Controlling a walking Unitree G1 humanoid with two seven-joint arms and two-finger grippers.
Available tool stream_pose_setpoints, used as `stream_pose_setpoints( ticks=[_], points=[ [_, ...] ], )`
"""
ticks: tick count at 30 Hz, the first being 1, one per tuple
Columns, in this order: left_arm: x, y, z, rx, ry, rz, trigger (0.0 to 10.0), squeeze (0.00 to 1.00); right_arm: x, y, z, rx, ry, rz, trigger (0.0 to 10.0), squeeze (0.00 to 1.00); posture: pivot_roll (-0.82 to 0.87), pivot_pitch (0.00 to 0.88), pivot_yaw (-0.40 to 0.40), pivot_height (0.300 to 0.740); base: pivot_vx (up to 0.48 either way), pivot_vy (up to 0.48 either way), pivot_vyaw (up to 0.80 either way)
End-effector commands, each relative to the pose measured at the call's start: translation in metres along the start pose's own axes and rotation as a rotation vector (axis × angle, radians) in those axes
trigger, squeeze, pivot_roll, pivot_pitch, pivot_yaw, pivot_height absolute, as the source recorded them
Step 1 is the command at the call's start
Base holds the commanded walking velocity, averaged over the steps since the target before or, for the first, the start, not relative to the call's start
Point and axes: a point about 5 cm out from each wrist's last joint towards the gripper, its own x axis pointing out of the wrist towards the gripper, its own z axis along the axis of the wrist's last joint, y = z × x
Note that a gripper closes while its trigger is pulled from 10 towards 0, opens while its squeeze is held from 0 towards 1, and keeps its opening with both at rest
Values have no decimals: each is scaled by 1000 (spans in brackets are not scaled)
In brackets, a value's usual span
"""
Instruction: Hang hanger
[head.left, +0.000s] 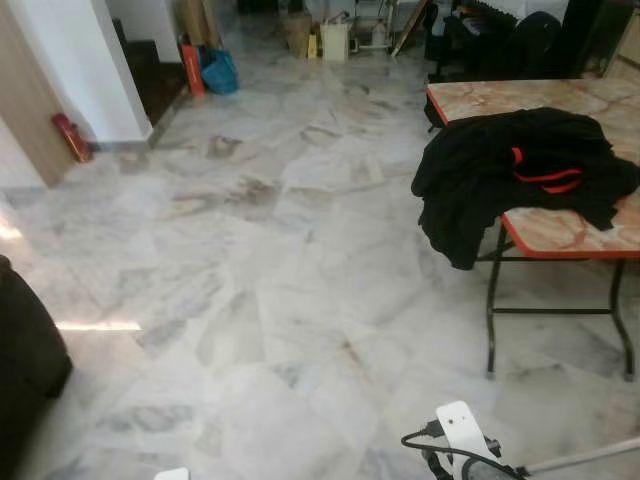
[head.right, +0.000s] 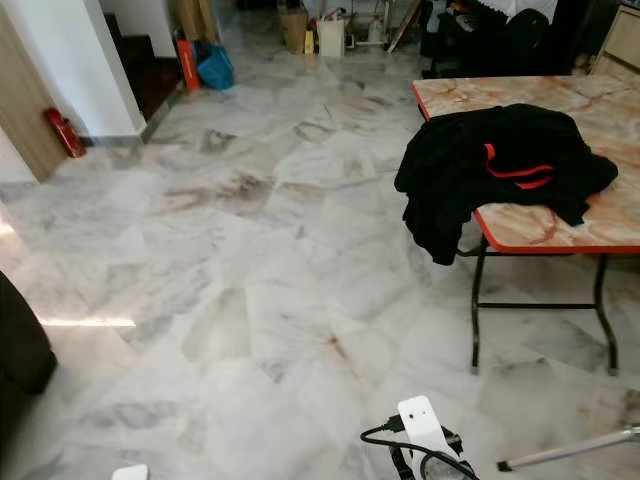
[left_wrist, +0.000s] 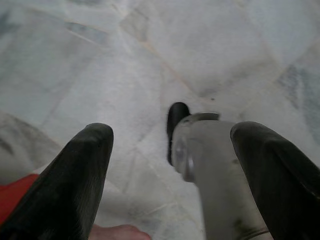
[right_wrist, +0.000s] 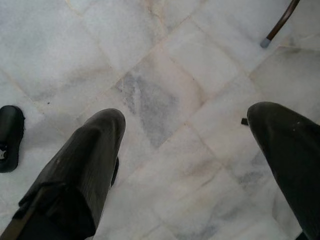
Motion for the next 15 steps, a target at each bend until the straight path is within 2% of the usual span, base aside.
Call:
stream_pose_setpoints(
  ticks=[1, 8, 15],
  points=[
    [0, 0, -3, -2, 19, 7, 10000, 0, 1, 0, 5, 8, -9, 2, 10000, 0, -105, 0, -23, 740, 0, 0, 0],
    [0, -1, -2, -11, 21, 6, 10000, 0, 1, -3, 7, 31, -18, -12, 10000, 0, -114, 0, -17, 740, 0, 0, 0],
    [0, 2, -3, 13, 23, 6, 10000, 0, 1, 5, 3, 43, -4, 13, 10000, 0, -91, 0, -3, 740, 349, 0, 0]
  ],
)
